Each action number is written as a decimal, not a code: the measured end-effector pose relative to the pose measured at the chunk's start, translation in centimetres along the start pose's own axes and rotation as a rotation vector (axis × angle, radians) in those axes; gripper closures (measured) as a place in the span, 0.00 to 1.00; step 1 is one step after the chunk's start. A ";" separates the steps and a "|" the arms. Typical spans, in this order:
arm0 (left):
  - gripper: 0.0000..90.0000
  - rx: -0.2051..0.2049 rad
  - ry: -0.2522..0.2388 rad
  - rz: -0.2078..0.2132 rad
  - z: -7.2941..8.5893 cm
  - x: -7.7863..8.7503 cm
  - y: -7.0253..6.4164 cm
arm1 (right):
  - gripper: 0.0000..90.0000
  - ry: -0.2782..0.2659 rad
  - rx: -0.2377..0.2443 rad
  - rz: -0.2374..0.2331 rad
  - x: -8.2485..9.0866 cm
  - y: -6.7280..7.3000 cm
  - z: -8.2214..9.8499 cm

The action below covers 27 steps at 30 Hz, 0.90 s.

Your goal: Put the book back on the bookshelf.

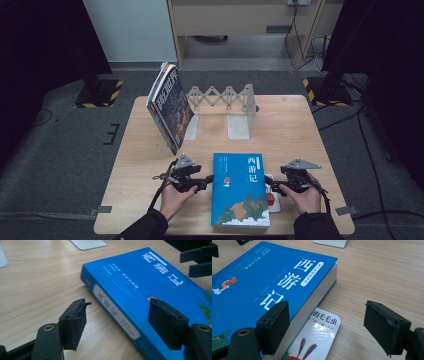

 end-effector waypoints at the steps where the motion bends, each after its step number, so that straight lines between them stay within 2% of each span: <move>1: 0.33 0.002 0.003 0.009 0.0 -0.2 -0.3 | 0.23 -0.002 0.000 0.000 0.0 0.0 0.0; 9: 0.30 -0.028 0.064 0.023 1.0 -1.5 -1.6 | 0.23 -0.055 0.004 0.010 0.5 0.2 -0.8; 13: 0.25 -0.007 0.061 0.051 1.2 -2.0 -2.0 | 0.23 -0.056 -0.012 -0.035 0.1 1.0 -0.8; 15: 0.21 0.011 0.066 0.064 1.3 -2.3 -2.0 | 0.23 -0.043 0.003 -0.048 -0.4 1.4 -0.7; 16: 0.20 0.027 0.066 0.076 1.4 -2.5 -2.1 | 0.23 -0.040 0.002 -0.053 -0.5 1.6 -0.7; 23: 0.14 0.073 0.057 0.126 1.6 -3.3 -2.1 | 0.23 0.008 0.019 -0.081 -1.6 2.6 -0.3; 27: 0.10 0.101 0.052 0.146 1.7 -3.9 -2.3 | 0.25 0.026 0.012 -0.088 -1.8 2.8 -0.1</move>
Point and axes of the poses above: each handheld gripper's, and its own axes: x roughly backward along the jaws, z roughly out of its underside, y roughly to its left, the point moved 7 cm from there along -x, roughly forward along the jaws, and after that the axes turned 8 degrees about -z, right-handed, at the moved point
